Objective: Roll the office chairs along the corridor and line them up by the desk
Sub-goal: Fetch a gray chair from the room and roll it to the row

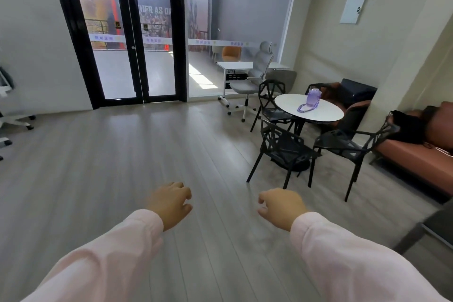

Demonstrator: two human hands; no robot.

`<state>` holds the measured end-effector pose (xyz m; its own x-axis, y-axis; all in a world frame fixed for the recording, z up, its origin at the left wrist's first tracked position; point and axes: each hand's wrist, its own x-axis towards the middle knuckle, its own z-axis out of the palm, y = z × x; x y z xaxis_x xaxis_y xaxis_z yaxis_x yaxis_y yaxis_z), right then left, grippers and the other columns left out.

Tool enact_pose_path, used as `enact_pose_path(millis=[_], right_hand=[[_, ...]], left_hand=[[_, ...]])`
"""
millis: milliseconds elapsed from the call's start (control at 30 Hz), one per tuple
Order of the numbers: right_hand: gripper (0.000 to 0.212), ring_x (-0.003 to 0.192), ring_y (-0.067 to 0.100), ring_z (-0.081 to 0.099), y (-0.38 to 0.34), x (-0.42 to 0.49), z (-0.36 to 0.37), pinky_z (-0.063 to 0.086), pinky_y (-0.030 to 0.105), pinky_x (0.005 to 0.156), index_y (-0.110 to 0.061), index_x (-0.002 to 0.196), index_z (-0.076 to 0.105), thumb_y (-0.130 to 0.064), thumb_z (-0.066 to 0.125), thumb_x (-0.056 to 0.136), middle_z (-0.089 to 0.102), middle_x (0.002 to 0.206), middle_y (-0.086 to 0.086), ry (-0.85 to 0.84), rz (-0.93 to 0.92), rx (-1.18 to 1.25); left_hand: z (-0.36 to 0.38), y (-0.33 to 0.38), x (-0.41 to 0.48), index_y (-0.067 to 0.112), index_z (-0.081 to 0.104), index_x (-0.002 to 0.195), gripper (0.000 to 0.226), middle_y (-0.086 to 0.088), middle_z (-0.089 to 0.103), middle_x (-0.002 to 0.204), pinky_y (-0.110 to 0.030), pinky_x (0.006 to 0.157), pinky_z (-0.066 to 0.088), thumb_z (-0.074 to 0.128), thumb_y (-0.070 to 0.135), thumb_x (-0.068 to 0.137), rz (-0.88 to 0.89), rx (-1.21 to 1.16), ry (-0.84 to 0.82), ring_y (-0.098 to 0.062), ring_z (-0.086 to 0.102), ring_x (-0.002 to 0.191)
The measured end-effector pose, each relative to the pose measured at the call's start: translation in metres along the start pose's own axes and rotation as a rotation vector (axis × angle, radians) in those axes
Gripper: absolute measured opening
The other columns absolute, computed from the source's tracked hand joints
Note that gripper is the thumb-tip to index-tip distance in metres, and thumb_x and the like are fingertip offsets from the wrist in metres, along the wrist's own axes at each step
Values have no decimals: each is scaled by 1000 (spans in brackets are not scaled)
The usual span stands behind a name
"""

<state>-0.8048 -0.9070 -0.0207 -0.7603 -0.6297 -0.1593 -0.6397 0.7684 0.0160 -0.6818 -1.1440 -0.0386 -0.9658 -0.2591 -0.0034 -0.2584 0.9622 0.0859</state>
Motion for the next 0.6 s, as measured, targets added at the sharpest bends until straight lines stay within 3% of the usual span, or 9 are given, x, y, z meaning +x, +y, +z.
enact_pose_path(millis=[367, 600], right_hand=[[29, 89, 17, 63, 90, 250, -9, 52, 30, 80, -24, 114, 60, -35, 44, 92, 64, 107, -2, 24, 81, 64], [31, 95, 15, 61, 156, 439, -53, 49, 26, 79, -25, 118, 58, -37, 47, 92, 65, 109, -3, 31, 54, 106]], left_hand=[[23, -29, 273, 25, 52, 123, 34, 5, 51, 125, -26, 91, 39, 46, 39, 93, 90, -30, 8, -15, 45, 117], [2, -57, 458, 26, 52, 122, 33, 6, 51, 124, -25, 90, 38, 45, 39, 93, -3, -46, 13, -14, 44, 118]])
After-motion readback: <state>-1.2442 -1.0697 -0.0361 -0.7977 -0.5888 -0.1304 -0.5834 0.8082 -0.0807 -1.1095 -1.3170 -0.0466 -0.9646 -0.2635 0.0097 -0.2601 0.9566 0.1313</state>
